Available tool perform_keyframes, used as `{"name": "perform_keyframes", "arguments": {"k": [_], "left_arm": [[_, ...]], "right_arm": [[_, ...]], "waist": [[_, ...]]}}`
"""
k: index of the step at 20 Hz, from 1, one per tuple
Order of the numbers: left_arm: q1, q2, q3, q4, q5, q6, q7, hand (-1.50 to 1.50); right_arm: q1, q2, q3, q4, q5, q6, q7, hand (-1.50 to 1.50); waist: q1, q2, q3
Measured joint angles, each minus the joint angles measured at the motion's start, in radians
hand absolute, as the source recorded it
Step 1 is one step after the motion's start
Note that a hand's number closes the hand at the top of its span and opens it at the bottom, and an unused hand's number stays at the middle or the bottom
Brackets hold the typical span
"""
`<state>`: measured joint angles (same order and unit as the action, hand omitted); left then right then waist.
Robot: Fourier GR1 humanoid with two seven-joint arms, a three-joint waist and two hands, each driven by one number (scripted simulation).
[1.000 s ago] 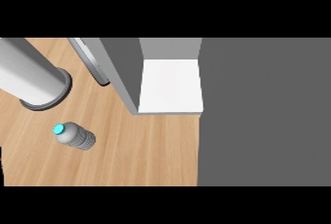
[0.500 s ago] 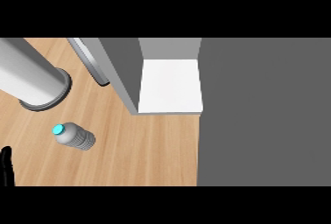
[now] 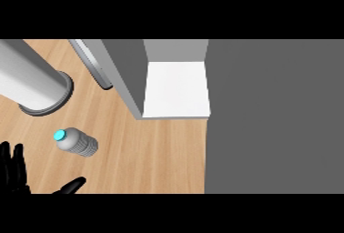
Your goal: Pick up the bottled water, place it into the cabinet and close the cabinet
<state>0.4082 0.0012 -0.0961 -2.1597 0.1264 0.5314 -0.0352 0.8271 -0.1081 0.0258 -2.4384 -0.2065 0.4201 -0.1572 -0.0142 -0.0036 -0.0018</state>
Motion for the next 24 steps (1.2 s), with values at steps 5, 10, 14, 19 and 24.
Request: {"name": "perform_keyframes", "arguments": {"k": [5, 10, 14, 19, 24], "left_arm": [[-0.001, 0.007, 0.088, 0.148, 0.090, -0.079, -0.094, -1.50], [-0.055, 0.015, 0.151, 0.336, 0.150, -0.133, -0.189, -1.50], [-0.104, 0.013, 0.197, 0.494, 0.187, -0.188, -0.272, -1.50], [-0.201, 0.023, 0.251, 0.662, 0.214, -0.226, -0.330, -1.50], [-0.261, 0.029, 0.305, 0.815, 0.240, -0.272, -0.421, -1.50]], "right_arm": [[0.046, -0.010, -0.022, 0.001, -0.003, 0.030, -0.039, -1.50], [0.104, -0.011, -0.035, 0.004, -0.007, 0.065, -0.092, -1.50], [0.152, -0.009, -0.033, 0.003, -0.009, 0.090, -0.131, -1.50], [0.183, -0.012, -0.046, 0.002, -0.012, 0.104, -0.157, -1.50], [0.227, -0.014, -0.069, 0.004, -0.015, 0.129, -0.201, -1.50]], "waist": [[0.001, 0.000, 0.000], [-0.004, 0.001, 0.000], [-0.007, 0.002, -0.001], [-0.006, 0.003, 0.000], [-0.005, 0.003, 0.000]]}}
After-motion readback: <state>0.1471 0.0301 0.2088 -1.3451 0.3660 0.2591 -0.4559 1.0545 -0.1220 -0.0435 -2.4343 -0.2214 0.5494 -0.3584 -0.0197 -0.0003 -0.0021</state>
